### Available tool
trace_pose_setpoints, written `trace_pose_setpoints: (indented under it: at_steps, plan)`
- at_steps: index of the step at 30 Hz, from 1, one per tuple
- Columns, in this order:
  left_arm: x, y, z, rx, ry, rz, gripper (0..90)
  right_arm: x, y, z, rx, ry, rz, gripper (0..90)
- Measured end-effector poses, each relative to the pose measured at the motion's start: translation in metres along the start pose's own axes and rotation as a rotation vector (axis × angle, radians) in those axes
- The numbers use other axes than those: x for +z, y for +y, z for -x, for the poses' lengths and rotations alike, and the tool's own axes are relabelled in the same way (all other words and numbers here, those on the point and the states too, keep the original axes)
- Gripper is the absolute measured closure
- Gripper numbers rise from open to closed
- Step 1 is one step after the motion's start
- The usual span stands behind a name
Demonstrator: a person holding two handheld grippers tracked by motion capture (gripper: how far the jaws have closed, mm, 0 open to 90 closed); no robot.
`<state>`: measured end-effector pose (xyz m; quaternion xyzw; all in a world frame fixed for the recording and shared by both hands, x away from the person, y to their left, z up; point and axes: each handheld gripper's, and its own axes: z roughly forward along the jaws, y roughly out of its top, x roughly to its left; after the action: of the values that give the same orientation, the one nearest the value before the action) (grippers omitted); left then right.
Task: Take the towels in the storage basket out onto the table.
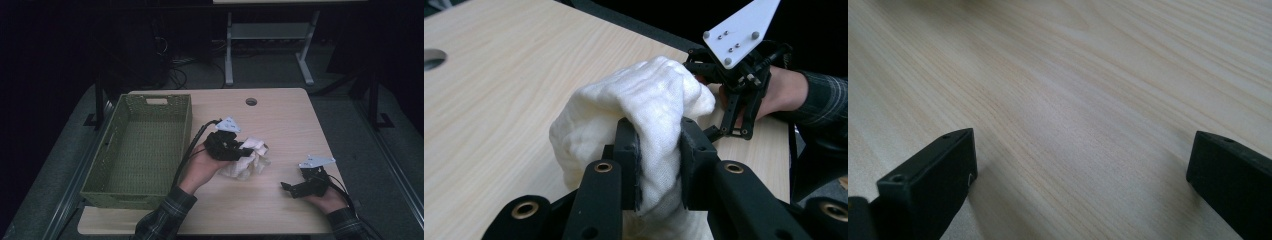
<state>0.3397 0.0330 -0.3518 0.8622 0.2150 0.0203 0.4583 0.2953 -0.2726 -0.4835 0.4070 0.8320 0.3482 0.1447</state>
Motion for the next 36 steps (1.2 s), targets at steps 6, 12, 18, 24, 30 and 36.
trace_pose_setpoints:
  at_steps: [6, 12, 18, 24, 30, 36]
  plan:
    - [0.023, -0.008, 0.004, 0.023, 0.013, -0.046, 73.0, 0.001, 0.001, 0.001, -0.007, 0.002, 0.003, 0.0]
    - [0.048, -0.024, 0.004, -0.015, -0.014, -0.079, 72.8, 0.001, 0.0, 0.001, -0.008, 0.002, 0.003, 0.0]
    - [0.062, -0.032, 0.006, -0.007, -0.03, -0.101, 72.1, -0.001, -0.001, 0.0, -0.008, 0.004, 0.0, 0.0]
    - [0.071, -0.042, 0.005, -0.006, -0.037, -0.118, 70.4, -0.001, -0.001, 0.0, -0.016, 0.006, 0.001, 0.0]
    - [0.078, -0.049, 0.003, -0.019, -0.04, -0.139, 66.4, -0.001, -0.001, 0.0, -0.017, 0.007, 0.001, 0.0]
    - [0.081, -0.053, 0.001, -0.036, -0.046, -0.146, 49.5, -0.001, -0.001, 0.0, -0.016, 0.009, 0.001, 0.0]
